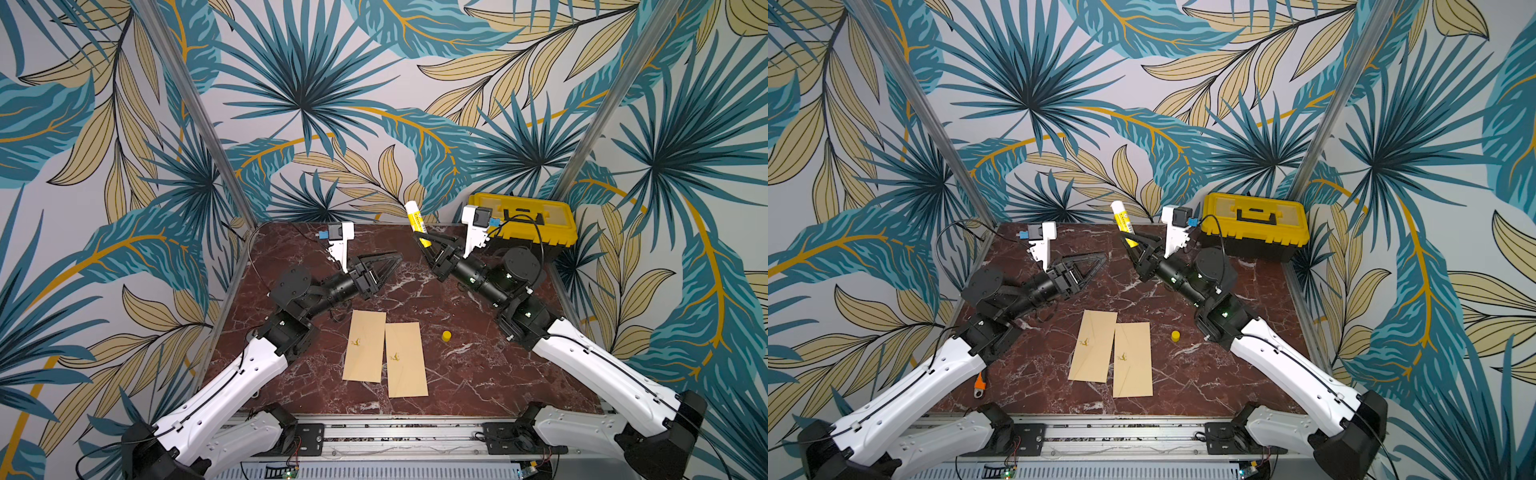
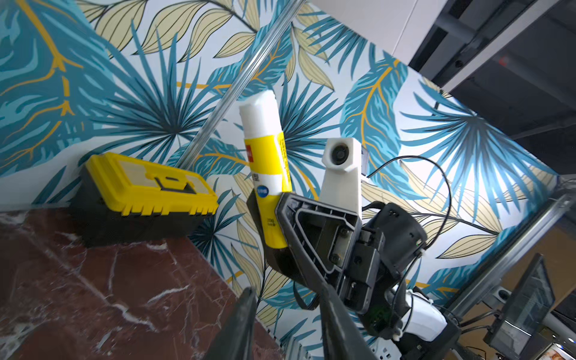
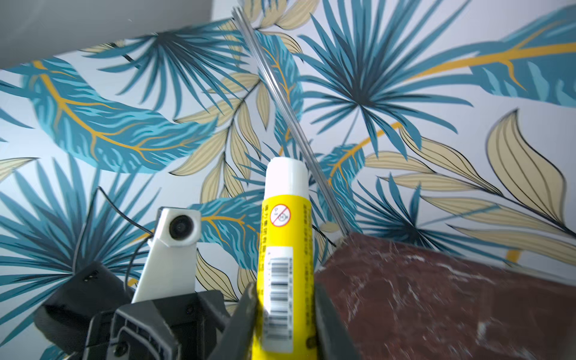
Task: Seal the envelope with a glue stick
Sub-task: Screw the glue stick.
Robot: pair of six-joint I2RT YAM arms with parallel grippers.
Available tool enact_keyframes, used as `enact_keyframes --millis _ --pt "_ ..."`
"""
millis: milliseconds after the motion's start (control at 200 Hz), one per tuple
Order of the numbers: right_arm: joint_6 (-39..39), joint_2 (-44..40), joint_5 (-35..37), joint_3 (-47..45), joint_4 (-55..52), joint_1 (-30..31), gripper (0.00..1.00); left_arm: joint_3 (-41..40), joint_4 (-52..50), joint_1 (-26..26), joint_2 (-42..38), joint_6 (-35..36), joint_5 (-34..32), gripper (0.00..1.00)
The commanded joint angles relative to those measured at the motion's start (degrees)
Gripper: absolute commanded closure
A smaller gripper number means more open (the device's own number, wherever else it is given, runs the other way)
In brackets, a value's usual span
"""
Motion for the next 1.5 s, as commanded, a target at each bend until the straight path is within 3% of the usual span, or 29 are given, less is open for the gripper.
enact_keyframes --millis 0,245,576,821,976,1142,1497 --pt "-2.01 1.67 -6.93 -1.38 16.44 1.3 1.0 2.54 8.12 -0.08 -0.44 -1.95 1.73 0.59" --pt "-7.12 3.13 -9.98 -3.18 24.67 4.39 1.0 5.34 12.7 -0.14 0.04 -4.36 4.07 0.53" --pt "-10.44 4.28 -13.84 -2.57 24.97 7.5 1.0 6.16 15.02 -0.11 0.83 -5.53 5.66 0.53" --pt "-8.86 4.54 -15.98 -1.87 22.54 8.16 1.0 8.02 9.77 -0.13 -0.04 -0.4 5.03 0.54" --pt "-8.06 4.15 -14.77 -2.48 22.66 8.67 1.0 8.01 10.38 -0.18 -0.2 -0.09 5.62 0.65" --pt "-6.44 4.53 -13.19 -2.15 23.28 9.12 1.0 7.43 10.47 -0.25 -0.05 -0.05 6.15 0.69" --pt "-5.54 4.59 -10.6 -0.73 22.21 9.65 1.0 7.06 10.98 -0.35 0.59 -0.24 6.95 0.63"
